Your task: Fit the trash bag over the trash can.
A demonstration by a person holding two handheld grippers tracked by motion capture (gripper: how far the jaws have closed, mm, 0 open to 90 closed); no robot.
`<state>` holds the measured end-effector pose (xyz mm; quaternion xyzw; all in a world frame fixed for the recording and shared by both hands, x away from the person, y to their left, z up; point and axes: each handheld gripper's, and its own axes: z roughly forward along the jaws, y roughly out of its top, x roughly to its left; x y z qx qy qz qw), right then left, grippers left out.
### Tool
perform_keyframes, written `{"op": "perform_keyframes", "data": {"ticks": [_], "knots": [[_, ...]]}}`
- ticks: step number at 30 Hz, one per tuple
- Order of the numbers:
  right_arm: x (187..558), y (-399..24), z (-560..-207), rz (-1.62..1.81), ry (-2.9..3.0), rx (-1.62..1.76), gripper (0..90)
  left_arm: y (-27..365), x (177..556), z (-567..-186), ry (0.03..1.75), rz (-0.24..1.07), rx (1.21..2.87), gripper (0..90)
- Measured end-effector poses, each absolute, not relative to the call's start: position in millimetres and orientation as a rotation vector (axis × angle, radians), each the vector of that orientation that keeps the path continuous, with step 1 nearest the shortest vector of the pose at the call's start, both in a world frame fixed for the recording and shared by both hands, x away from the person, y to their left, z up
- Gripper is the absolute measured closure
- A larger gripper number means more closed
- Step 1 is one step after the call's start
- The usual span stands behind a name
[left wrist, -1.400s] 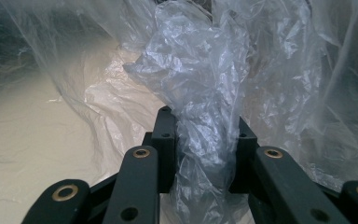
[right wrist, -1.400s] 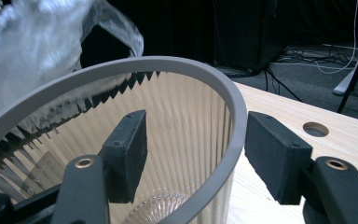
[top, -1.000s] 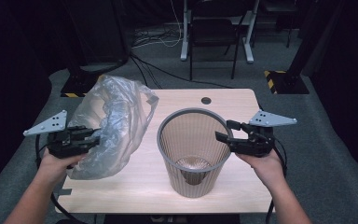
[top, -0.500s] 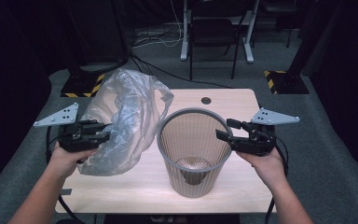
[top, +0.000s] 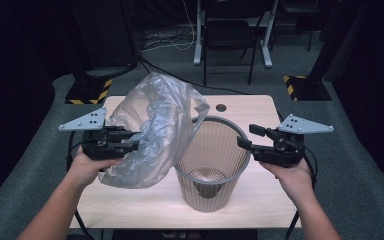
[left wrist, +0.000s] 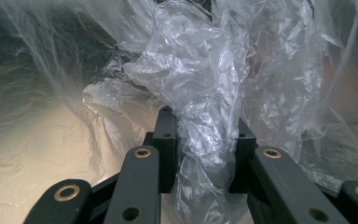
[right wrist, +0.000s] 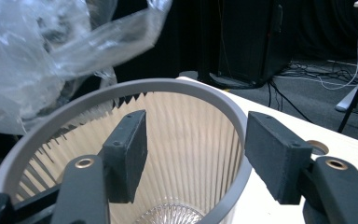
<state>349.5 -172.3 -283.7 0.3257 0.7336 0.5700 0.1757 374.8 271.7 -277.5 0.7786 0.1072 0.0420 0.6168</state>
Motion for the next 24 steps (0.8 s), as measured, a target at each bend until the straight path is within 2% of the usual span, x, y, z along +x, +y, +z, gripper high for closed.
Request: {"op": "perform_keyframes", "data": {"ticks": [17,20,24], "knots": [[356.2,-159.9,-250.4,1.662,2.03,0.867,37.0,218.7,376.9,-273.3,0.148,0.017,1.857,71.8],[360.5,-156.3,-250.3,1.669,2.056,0.865,47.7,213.4,374.5,-270.7,0.128,0.015,1.867,71.8],[359.8,-151.8,-250.1,1.608,2.078,0.834,75.1,211.1,371.6,-266.1,0.116,0.021,1.87,71.8]]}}
